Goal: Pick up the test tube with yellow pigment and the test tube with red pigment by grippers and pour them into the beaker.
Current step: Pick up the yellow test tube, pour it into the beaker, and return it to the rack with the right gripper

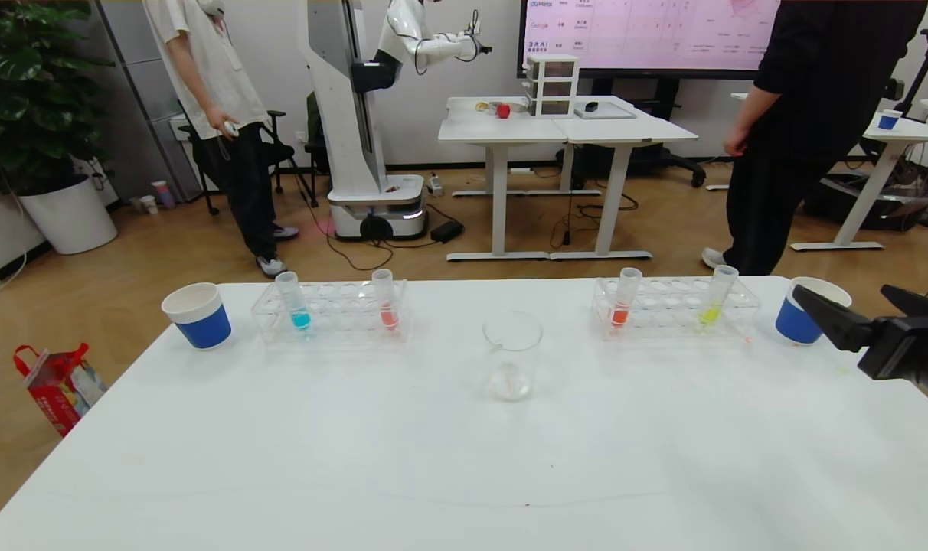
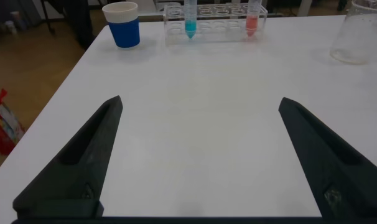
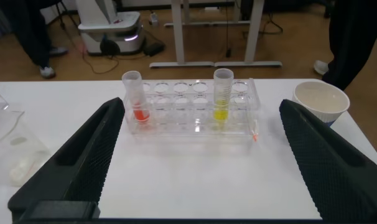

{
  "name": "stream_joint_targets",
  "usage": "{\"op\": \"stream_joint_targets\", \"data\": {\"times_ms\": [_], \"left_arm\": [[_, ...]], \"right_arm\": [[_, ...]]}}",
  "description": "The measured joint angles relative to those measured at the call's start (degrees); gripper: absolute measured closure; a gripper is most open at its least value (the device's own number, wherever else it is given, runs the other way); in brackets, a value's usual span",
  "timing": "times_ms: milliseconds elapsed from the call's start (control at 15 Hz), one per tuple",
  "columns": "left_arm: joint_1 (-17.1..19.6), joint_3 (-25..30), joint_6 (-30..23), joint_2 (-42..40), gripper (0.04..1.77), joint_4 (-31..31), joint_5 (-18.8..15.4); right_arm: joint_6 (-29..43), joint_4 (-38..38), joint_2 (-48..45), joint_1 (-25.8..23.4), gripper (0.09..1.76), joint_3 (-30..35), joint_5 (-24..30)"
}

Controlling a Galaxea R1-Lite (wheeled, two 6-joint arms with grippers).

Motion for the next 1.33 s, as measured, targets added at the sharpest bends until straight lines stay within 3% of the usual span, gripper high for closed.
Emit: {"op": "stream_joint_targets", "data": {"times_ms": [400, 533, 800, 1133, 1333], "left_arm": [[0.0, 0.0, 0.0, 0.0, 0.06, 0.0, 0.0], [0.0, 0.0, 0.0, 0.0, 0.06, 0.0, 0.0], [0.0, 0.0, 0.0, 0.0, 0.06, 0.0, 0.0], [0.0, 0.0, 0.0, 0.0, 0.06, 0.0, 0.0], [0.0, 0.0, 0.0, 0.0, 0.06, 0.0, 0.0]], "right_arm": [[0.0, -21.9, 24.8, -6.8, 0.11, -4.8, 6.2], [0.0, -25.5, 31.9, -7.4, 0.11, -8.2, 7.6], [-0.1, -26.6, 42.2, -7.1, 0.11, -17.4, 10.9], [0.0, -24.3, 50.6, -6.9, 0.11, -29.9, 10.9], [0.0, -23.3, 52.5, -6.9, 0.11, -32.9, 11.2]]}}
